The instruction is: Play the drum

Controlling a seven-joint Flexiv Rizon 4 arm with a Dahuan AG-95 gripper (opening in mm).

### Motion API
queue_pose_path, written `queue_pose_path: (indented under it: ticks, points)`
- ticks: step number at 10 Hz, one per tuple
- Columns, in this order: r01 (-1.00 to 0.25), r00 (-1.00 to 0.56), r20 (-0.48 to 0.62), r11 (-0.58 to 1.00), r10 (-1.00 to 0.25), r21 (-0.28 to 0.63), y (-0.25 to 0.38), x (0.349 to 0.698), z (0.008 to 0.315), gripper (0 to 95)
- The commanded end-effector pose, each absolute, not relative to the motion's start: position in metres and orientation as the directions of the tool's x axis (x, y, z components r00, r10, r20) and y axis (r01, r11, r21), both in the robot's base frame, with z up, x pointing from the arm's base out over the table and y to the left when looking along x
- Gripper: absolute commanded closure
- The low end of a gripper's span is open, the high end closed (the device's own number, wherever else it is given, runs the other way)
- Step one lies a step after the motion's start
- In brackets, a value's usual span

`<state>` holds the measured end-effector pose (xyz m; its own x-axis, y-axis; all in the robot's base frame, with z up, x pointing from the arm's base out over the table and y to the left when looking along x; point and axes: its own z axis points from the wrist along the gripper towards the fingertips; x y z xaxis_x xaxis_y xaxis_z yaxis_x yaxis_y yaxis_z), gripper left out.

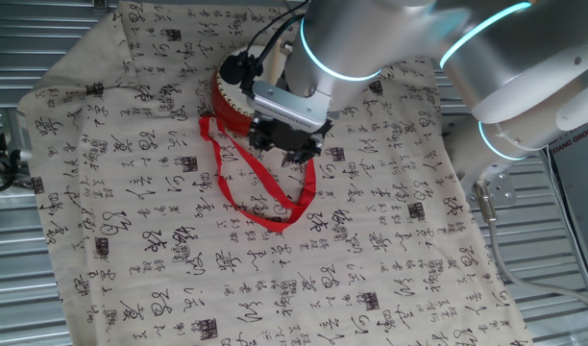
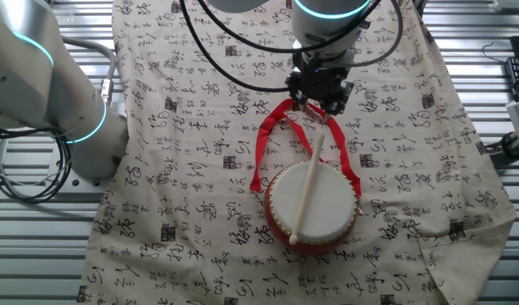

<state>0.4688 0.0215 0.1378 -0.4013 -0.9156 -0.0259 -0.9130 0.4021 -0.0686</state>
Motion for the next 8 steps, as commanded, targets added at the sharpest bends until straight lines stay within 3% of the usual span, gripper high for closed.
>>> queue_pose_path:
  ticks: [1, 2, 8]
  points:
    - [-0.914, -0.398, -0.025, 0.399, -0.917, -0.072, 0.0215, 0.4685, 0.1376, 57.0]
    - [-0.914, -0.399, -0.022, 0.399, -0.917, -0.077, 0.0215, 0.4685, 0.1376, 76.0]
    - [-0.909, -0.409, -0.025, 0.41, -0.912, -0.078, 0.0215, 0.4685, 0.1376, 76.0]
